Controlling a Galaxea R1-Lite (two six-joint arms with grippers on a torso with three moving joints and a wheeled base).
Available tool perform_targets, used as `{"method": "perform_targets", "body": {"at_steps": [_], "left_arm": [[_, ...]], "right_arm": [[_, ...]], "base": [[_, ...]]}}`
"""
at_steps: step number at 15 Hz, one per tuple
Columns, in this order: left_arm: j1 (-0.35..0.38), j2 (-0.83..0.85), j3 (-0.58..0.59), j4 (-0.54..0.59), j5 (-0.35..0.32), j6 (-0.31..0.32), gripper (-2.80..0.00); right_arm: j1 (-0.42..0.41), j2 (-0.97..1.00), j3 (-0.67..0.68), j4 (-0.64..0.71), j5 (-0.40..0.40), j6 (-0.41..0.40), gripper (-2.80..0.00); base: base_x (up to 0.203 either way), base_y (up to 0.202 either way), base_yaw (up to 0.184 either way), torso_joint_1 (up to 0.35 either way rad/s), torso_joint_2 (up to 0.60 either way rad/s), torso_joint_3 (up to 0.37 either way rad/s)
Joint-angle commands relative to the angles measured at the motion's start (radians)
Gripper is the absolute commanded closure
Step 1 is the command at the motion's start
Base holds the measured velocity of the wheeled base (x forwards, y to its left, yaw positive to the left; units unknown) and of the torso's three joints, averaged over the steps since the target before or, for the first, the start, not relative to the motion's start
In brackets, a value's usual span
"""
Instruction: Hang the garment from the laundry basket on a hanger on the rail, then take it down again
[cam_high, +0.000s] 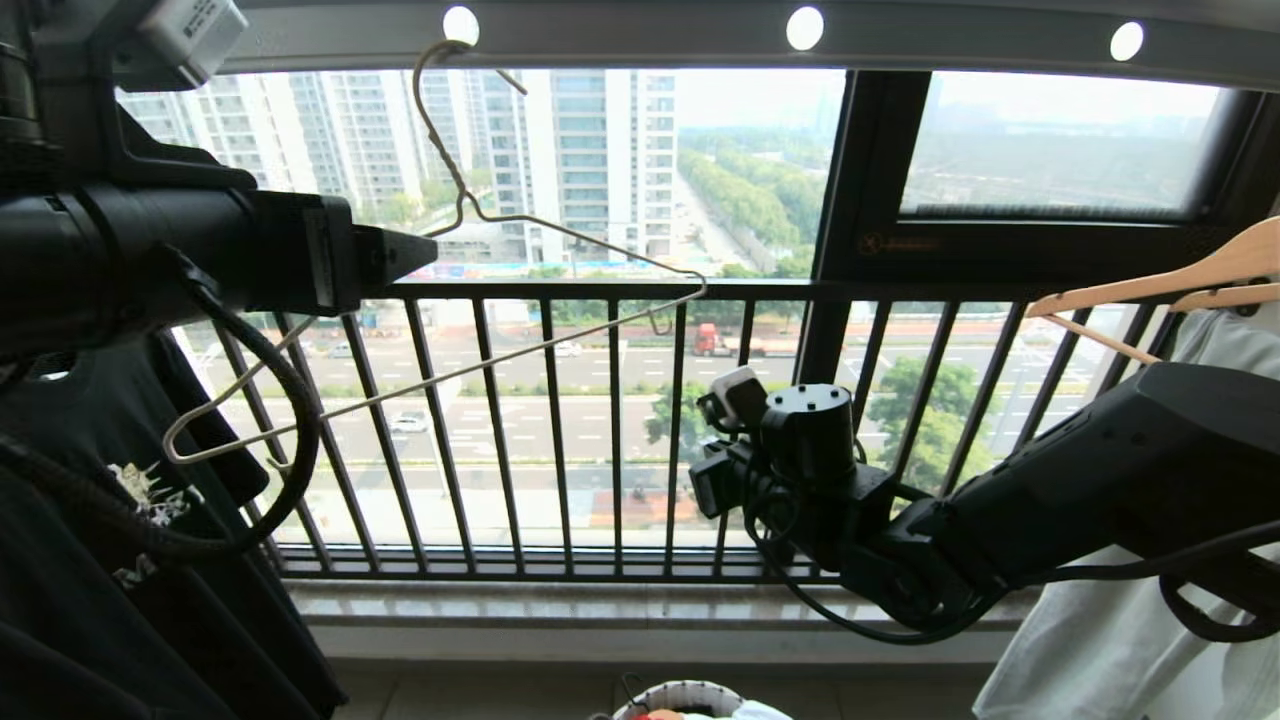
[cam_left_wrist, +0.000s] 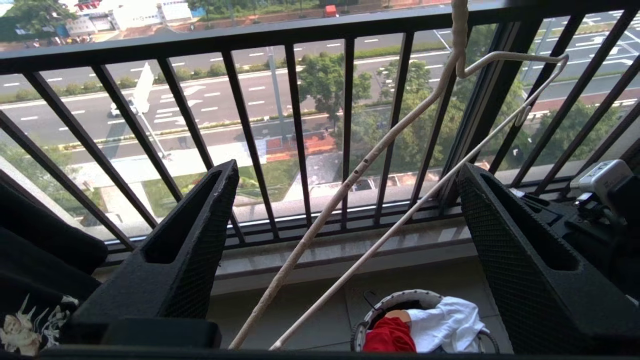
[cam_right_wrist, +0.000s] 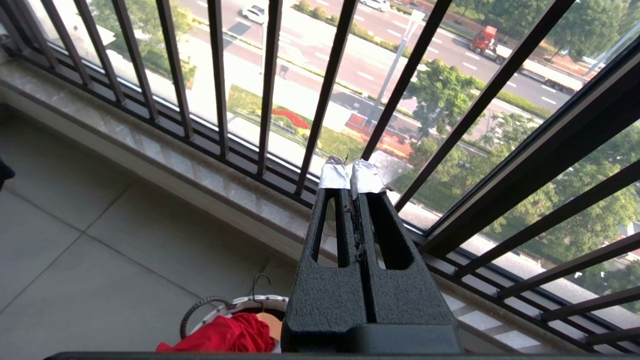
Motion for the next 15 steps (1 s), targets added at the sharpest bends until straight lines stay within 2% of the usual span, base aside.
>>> {"method": "perform_targets", "body": {"at_steps": [1, 4, 5, 9, 12, 15], "left_arm": [[-0.001, -0.116, -0.002, 0.065, 0.005, -0.002, -2.8], [-0.001, -0.223, 0.002, 0.185, 0.007, -0.04, -2.8], [-0.001, -0.258, 0.008, 0.24, 0.006, -0.065, 0.0], [-0.001, -0.341, 0.079, 0.297, 0.006, -0.096, 0.0], [0.003, -0.384, 0.188, 0.321, 0.003, -0.097, 0.0], [-0.004, -0.453, 0.31, 0.323, -0.027, -0.116, 0.0]], "right_arm": [[0.0, -0.002, 0.001, -0.005, -0.003, -0.002, 0.0], [0.0, -0.005, 0.002, -0.006, -0.013, -0.014, 0.0], [0.002, -0.004, 0.005, -0.006, -0.023, -0.02, 0.0], [0.001, -0.017, 0.049, -0.03, -0.029, -0.029, 0.0], [0.001, -0.126, 0.172, -0.073, -0.061, -0.044, 0.0], [0.0, -0.281, 0.355, -0.079, -0.079, -0.05, 0.0]], "base": [[0.0, 0.0, 0.0, 0.0, 0.0, 0.0], [0.0, 0.0, 0.0, 0.0, 0.0, 0.0], [0.0, 0.0, 0.0, 0.0, 0.0, 0.0], [0.0, 0.0, 0.0, 0.0, 0.0, 0.0], [0.0, 0.0, 0.0, 0.0, 0.0, 0.0], [0.0, 0.0, 0.0, 0.0, 0.0, 0.0]]}}
